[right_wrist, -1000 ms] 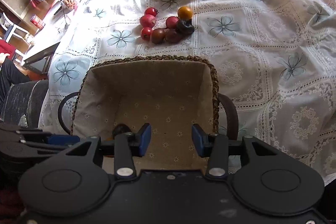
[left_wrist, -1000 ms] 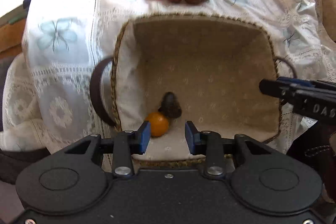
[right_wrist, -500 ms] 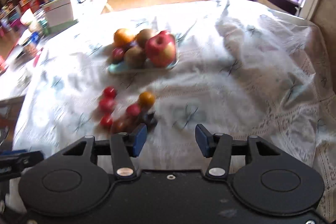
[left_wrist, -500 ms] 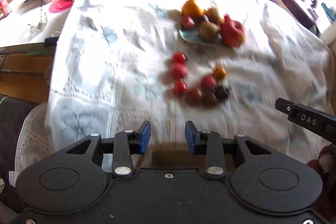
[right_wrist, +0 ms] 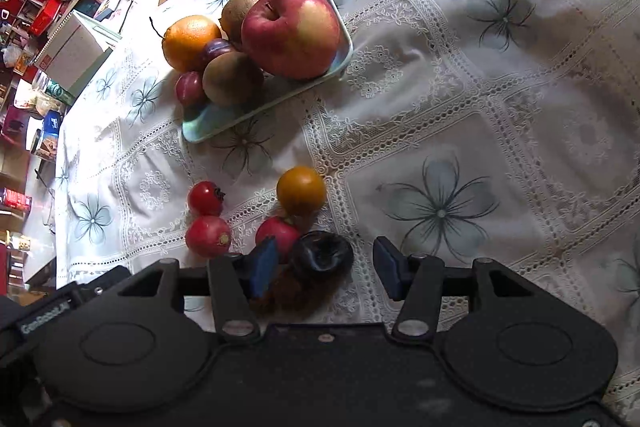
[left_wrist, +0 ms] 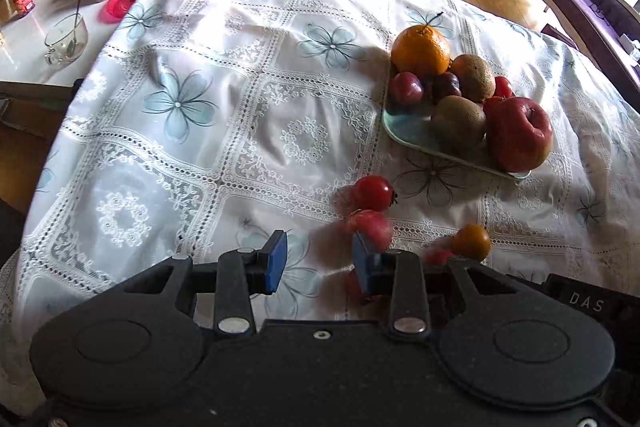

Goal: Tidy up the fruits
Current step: 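Move both tools back over the loose fruits, then grasp a dark plum with the right tool while the left tool grasps a red pomegranate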

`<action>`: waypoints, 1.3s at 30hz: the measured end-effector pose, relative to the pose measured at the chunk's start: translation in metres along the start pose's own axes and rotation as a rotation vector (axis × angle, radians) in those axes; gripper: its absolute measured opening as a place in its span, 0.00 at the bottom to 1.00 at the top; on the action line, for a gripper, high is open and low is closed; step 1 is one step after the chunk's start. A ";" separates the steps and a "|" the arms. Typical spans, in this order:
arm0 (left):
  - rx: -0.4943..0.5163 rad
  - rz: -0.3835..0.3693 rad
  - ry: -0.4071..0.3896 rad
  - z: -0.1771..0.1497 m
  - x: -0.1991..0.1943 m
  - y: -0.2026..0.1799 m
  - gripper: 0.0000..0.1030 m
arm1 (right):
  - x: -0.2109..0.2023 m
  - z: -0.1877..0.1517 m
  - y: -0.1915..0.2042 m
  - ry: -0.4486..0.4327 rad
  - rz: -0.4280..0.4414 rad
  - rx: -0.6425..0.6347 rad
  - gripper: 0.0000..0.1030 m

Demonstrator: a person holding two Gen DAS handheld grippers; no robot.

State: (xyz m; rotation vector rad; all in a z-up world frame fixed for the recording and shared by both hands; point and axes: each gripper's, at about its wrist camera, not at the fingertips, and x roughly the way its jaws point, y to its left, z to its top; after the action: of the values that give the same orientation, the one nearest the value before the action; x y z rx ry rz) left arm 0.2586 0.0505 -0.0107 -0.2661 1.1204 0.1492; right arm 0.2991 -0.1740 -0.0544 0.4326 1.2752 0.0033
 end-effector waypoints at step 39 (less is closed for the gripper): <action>0.113 -0.105 -0.095 -0.018 0.048 -0.021 0.42 | 0.033 -0.007 -0.002 -0.015 0.048 -0.074 0.44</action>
State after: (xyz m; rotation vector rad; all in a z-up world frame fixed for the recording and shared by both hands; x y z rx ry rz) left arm 0.2688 0.0242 -0.0581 -0.2143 1.0145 0.0048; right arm 0.3020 -0.1659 -0.0868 0.3986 1.2458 0.0868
